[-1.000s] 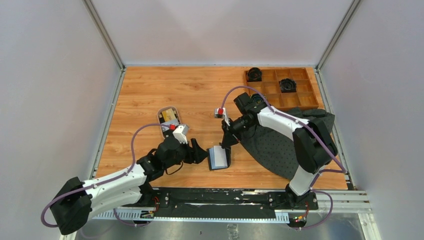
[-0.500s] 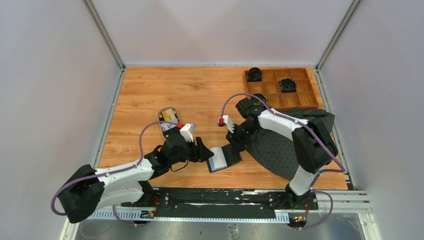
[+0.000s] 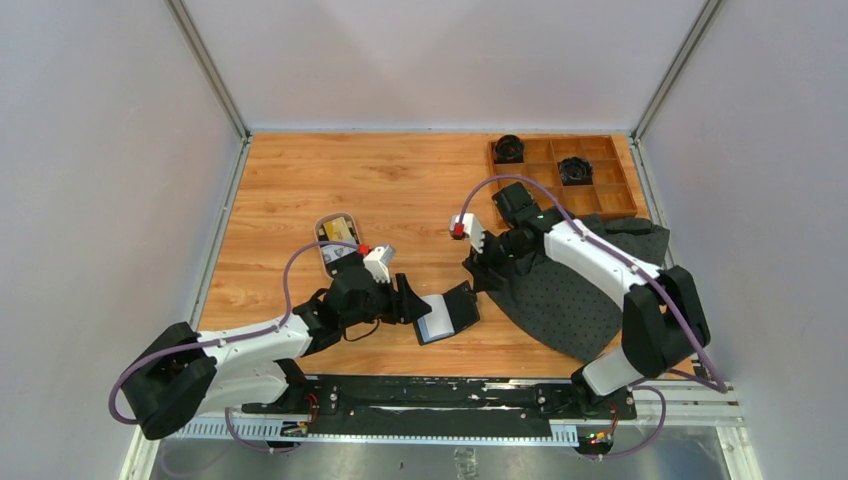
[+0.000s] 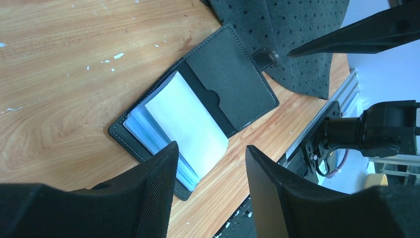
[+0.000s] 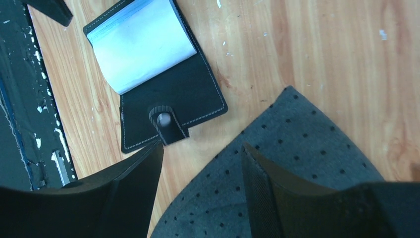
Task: Put the credit cards into the card holder
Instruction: Open the card holder at the center of the board.
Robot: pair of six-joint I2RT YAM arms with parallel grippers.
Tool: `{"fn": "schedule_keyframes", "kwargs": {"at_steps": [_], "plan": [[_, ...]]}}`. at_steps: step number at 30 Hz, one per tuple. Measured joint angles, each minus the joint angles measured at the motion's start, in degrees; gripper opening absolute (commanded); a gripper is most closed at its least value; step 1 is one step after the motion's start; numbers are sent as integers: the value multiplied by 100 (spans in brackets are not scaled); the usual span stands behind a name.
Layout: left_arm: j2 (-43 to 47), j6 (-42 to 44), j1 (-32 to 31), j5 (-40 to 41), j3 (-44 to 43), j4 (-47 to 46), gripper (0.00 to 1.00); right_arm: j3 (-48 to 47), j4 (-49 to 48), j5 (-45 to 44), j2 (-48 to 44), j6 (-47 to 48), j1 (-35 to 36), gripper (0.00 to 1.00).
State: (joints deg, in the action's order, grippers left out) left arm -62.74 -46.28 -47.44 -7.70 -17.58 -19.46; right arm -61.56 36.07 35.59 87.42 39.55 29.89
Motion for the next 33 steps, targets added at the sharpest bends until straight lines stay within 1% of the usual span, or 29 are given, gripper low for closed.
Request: {"fn": "schedule_keyframes", "kwargs": {"at_steps": [2, 5, 8, 11, 14, 19, 24, 27, 33], "plan": [[44, -7, 0, -2, 0, 0, 56, 52, 13, 103, -256, 61, -103, 61], [199, -7, 0, 11, 0, -4, 56, 114, 79, 529, -704, 188, -186, 60], [374, -7, 0, 48, 2, -15, 57, 201, 146, 1340, -1064, 378, -192, 58], [549, -17, 0, 127, 44, -35, 59, 328, 197, 1991, -1123, 553, -170, 55], [752, -48, 0, 236, 170, -39, 64, 424, 243, 2181, -957, 680, 2, 50], [1231, -85, 0, 452, 409, -33, 73, 420, 234, 1878, -404, 671, 538, 45], [1687, -111, 0, 619, 640, -61, 96, 409, 210, 1390, 68, 581, 745, 41], [1849, -177, 2, 732, 820, -59, 100, 352, 203, 1099, 271, 507, 761, 37], [1886, -221, 7, 769, 905, -59, 100, 188, 175, 625, 717, 372, 763, 29]]}}
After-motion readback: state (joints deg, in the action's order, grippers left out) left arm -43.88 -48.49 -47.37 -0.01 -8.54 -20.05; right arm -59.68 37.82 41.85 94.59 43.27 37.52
